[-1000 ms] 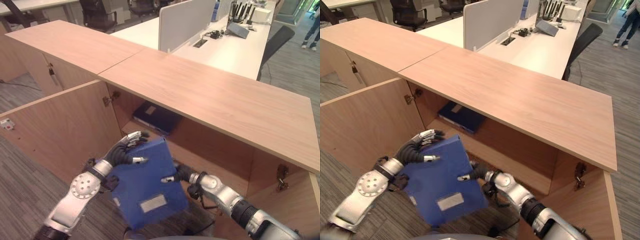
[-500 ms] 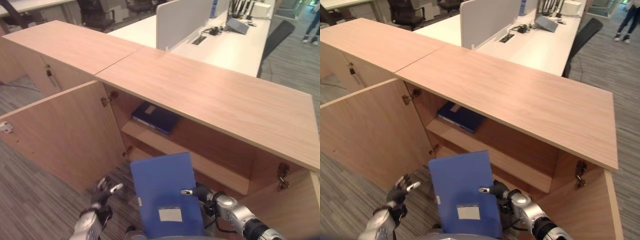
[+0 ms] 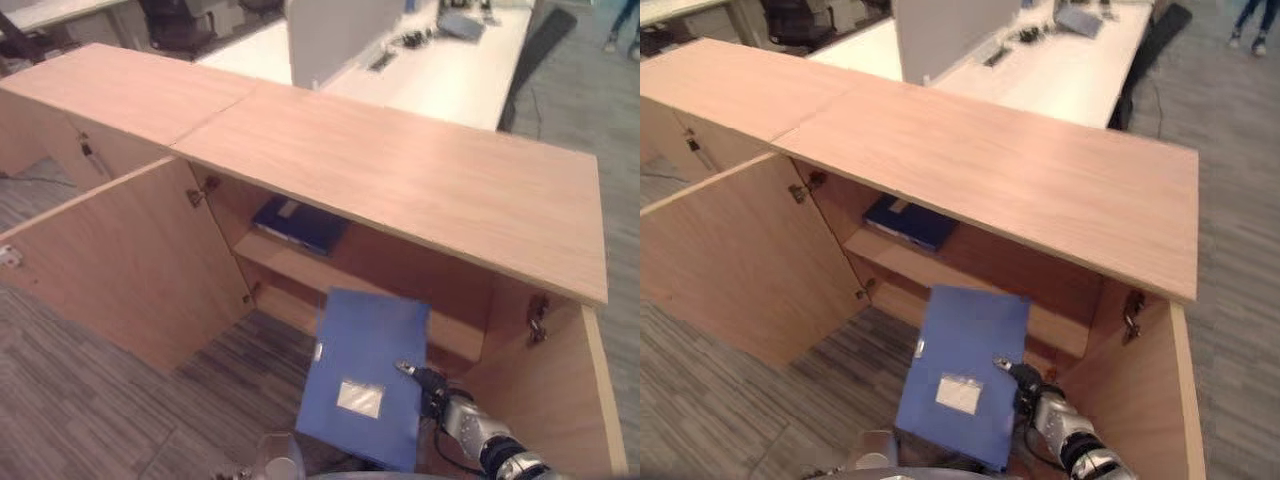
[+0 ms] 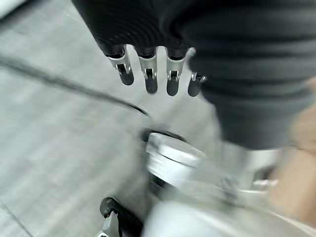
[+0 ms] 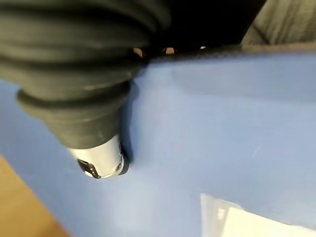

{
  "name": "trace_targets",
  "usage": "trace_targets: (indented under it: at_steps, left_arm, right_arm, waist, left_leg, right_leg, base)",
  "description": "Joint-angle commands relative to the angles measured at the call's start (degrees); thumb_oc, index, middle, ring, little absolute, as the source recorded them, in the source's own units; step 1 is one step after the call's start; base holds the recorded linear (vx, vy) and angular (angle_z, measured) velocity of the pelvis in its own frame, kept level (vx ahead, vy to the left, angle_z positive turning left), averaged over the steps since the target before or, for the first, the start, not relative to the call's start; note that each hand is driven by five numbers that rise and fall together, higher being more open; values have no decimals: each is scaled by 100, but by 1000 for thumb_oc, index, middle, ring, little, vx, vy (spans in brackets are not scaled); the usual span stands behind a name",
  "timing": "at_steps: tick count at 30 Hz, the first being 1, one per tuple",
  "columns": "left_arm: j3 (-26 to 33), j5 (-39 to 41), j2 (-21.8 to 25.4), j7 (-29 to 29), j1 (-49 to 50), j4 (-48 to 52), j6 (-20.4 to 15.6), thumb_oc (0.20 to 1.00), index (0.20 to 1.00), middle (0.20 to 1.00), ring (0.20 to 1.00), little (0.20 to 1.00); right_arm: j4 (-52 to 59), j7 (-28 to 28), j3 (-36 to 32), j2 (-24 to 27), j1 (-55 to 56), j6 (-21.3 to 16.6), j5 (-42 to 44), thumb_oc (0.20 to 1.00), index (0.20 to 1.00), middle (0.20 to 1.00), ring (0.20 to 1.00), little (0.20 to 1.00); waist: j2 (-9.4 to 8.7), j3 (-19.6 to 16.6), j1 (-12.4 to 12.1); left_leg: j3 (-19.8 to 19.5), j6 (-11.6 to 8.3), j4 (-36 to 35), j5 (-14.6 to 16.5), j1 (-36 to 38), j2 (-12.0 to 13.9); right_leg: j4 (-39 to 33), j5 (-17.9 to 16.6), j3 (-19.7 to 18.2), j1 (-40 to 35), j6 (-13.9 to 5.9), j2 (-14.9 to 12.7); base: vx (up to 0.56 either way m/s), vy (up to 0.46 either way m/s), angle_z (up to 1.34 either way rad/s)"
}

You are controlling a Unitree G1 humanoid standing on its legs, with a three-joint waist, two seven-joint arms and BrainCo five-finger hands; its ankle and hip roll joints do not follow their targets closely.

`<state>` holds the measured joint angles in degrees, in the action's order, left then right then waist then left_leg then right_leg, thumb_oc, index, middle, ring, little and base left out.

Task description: Put the empty folder in the office cabinet

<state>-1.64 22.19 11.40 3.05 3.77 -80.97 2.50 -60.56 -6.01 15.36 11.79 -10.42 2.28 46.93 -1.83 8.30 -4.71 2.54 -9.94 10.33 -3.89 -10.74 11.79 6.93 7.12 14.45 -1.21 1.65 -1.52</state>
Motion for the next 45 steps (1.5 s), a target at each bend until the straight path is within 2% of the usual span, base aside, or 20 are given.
trace_targets:
  at_steps: [1, 3, 6, 13, 14, 15, 18, 24, 26, 28, 32, 34, 35, 36, 37, 38, 40, 41, 43, 45]
  left_arm:
    - [152, -121, -228, -301, 190, -514, 267, 1000, 1000, 1000, 1000, 1000]
    - [161, -605, -318, -323, 335, -769, 313, 1000, 1000, 1000, 1000, 1000]
    - [272, -696, -300, -439, 451, -723, 299, 1000, 1000, 1000, 1000, 1000]
    - [-92, -1076, -132, -249, 290, -397, 79, 1000, 1000, 1000, 1000, 1000]
    - [-266, -1099, -24, -192, 145, -208, -24, 1000, 1000, 1000, 1000, 1000]
    - [-266, -1099, -23, -192, 144, -208, -24, 1000, 1000, 1000, 1000, 1000]
    - [-470, -1188, 125, -126, -83, 1, -114, 1000, 1000, 1000, 1000, 1000]
    - [-937, -1441, -77, -280, -302, 125, -174, 1000, 1000, 1000, 1000, 1000]
    - [-1191, -1737, -156, -320, -337, 148, -180, 1000, 1000, 1000, 1000, 1000]
    - [-1578, -2135, -256, -383, -386, 187, -186, 1000, 1000, 1000, 1000, 1000]
    - [-2070, -2559, -286, -433, -539, 343, -168, 1000, 1000, 1000, 1000, 1000]
    - [-2083, -2488, -280, -388, -619, 404, -178, 1000, 1000, 1000, 1000, 1000]
    - [-2083, -2434, -260, -375, -674, 445, -191, 1000, 1000, 1000, 1000, 1000]
    - [-2079, -2352, -225, -365, -735, 513, -225, 1000, 1000, 1000, 1000, 1000]
    - [-2095, -2347, -210, -351, -747, 525, -248, 1000, 1000, 1000, 1000, 1000]
    - [-2091, -2347, -209, -352, -748, 524, -249, 1000, 1000, 1000, 1000, 1000]
    - [-2150, -2526, -172, -421, -790, 557, -250, 1000, 1000, 1000, 1000, 1000]
    - [-2041, -2564, -195, -356, -763, 456, -237, 1000, 1000, 1000, 1000, 1000]
    - [-1748, -2335, -227, -293, -686, 286, -183, 1000, 1000, 1000, 1000, 1000]
    - [-1447, -2122, -261, -224, -594, 139, -156, 1000, 1000, 1000, 1000, 1000]
  right_arm:
    - [229, -252, 256, -291, 201, 119, 261, 200, 200, 200, 200, 200]
    - [235, -259, 249, -366, 224, 98, 251, 200, 200, 200, 200, 200]
    - [302, -235, 160, -422, 278, 76, 328, 200, 200, 200, 200, 200]
    - [199, -257, 144, -501, 275, 51, 159, 200, 200, 200, 200, 200]
    - [144, -270, 157, -492, 236, 42, 30, 200, 200, 200, 200, 200]
    - [143, -270, 156, -492, 235, 42, 29, 200, 200, 200, 200, 200]
    - [146, -297, 178, -542, 127, 35, -131, 200, 200, 200, 200, 200]
    - [315, -443, 307, -589, 180, 44, -278, 200, 200, 200, 200, 200]
    - [404, -502, 398, -557, 240, 42, -410, 200, 200, 200, 200, 200]
    - [491, -528, 504, -530, 255, 4, -511, 200, 200, 200, 200, 200]
    - [644, -561, 679, -613, 185, -79, -565, 200, 200, 200, 200, 200]
    - [689, -564, 756, -620, 124, -89, -575, 200, 200, 200, 200, 200]
    - [741, -583, 838, -622, 105, -93, -575, 200, 200, 200, 200, 200]
    - [866, -612, 1031, -607, 70, -92, -571, 200, 200, 200, 200, 200]
    - [889, -621, 1115, -606, 28, -114, -524, 200, 200, 200, 200, 200]
    - [888, -620, 1119, -608, 25, -115, -521, 200, 200, 200, 200, 200]
    - [955, -632, 1214, -619, 25, -150, -368, 200, 200, 200, 200, 200]
    - [955, -597, 1258, -648, 46, -150, -158, 200, 200, 200, 200, 200]
    - [986, -568, 1296, -618, 60, -192, -48, 200, 200, 200, 200, 200]
    - [1248, -557, 1357, -554, 134, -240, 159, 200, 200, 200, 200, 200]
  waist:
    - [274, -11, -241]
    - [320, -180, -217]
    - [290, -299, -242]
    - [237, -528, -177]
    - [233, -587, -142]
    - [229, -583, -146]
    - [186, -677, -99]
    - [186, -759, 51]
    - [211, -709, 91]
    - [239, -558, 165]
    - [253, -301, 218]
    - [295, -231, 258]
    - [326, -173, 286]
    - [321, -35, 339]
    - [282, 26, 345]
    - [291, 30, 344]
    - [199, 73, 352]
    - [115, -36, 336]
    - [163, -159, 302]
    - [135, -186, 306]
  left_leg:
    - [-245, 257, -1516, -903, -493, -79]
    - [-311, 173, -1533, -901, -400, -42]
    - [-47, 168, -1533, -976, -274, 18]
    - [302, 444, -1533, -612, 47, -325]
    - [367, 583, -1533, -447, 161, -531]
    - [371, 585, -1533, -444, 168, -535]
    - [531, 798, -1533, -137, 350, -920]
    - [704, 1055, -1533, 206, 616, -1359]
    - [673, 1135, -1533, 284, 734, -1475]
    - [644, 1223, -1533, 353, 906, -1611]
    - [821, 1236, -1533, 653, 1239, -1577]
    - [873, 1218, -1533, 694, 1295, -1479]
    - [896, 1198, -1533, 692, 1312, -1399]
    - [916, 1189, -1533, 707, 1387, -1367]
    - [944, 1195, -1533, 760, 1485, -1432]
    - [946, 1190, -1533, 769, 1493, -1417]
    - [1012, 1149, -1533, 871, 1674, -1477]
    - [1062, 1134, -1533, 991, 1816, -1467]
    - [1134, 1059, -1533, 1067, 1944, -1324]
    - [1302, 934, -832, 1238, 1800, -1073]
  right_leg:
    - [-1193, -96, -22, -888, -381, 320]
    - [-1193, -31, -161, -885, -440, 365]
    - [-1193, -24, -265, -851, -532, 234]
    - [-1193, -161, -453, -756, -869, -348]
    - [-1193, -241, -483, -741, -999, -590]
    - [-1193, -239, -485, -746, -1002, -595]
    - [-1152, -428, -546, -711, -1233, -1050]
    - [-674, -654, -481, -482, -1527, -1577]
    - [-134, -735, -466, -342, -1491, -1739]
    - [469, -1145, -363, -206, -1415, -1958]
    - [1241, -1397, 600, 109, -1253, -2451]
    - [1275, -1228, 867, 248, -1177, -2337]
    - [1213, -1020, 971, 402, -1112, -2109]
    - [1015, -883, 1009, 762, -1058, -1545]
    - [820, -985, 1221, 966, -1089, -1281]
    - [791, -995, 1226, 947, -1085, -1259]
    - [198, -1109, 1685, 951, -1106, -997]
    - [-167, -1101, 1682, 725, -996, -871]
    - [-305, -973, 1602, 652, -901, -677]
    - [-529, -850, 1565, 359, -770, -533]
  base:
    - [186, 130, -11]
    - [184, 161, -46]
    - [189, 236, -71]
    - [154, 246, -58]
    - [119, 204, -1]
    - [170, 310, -1]
    - [151, 329, -14]
    - [103, 232, -22]
    - [102, 219, -15]
    - [94, 239, -11]
    - [110, 129, -8]
    - [30, 10, -40]
    - [43, -64, -43]
    - [99, -60, -49]
    - [98, -45, -39]
    - [107, -24, -26]
    - [201, -93, -18]
    - [320, -151, 8]
    - [293, -151, 6]
    - [211, -199, -16]
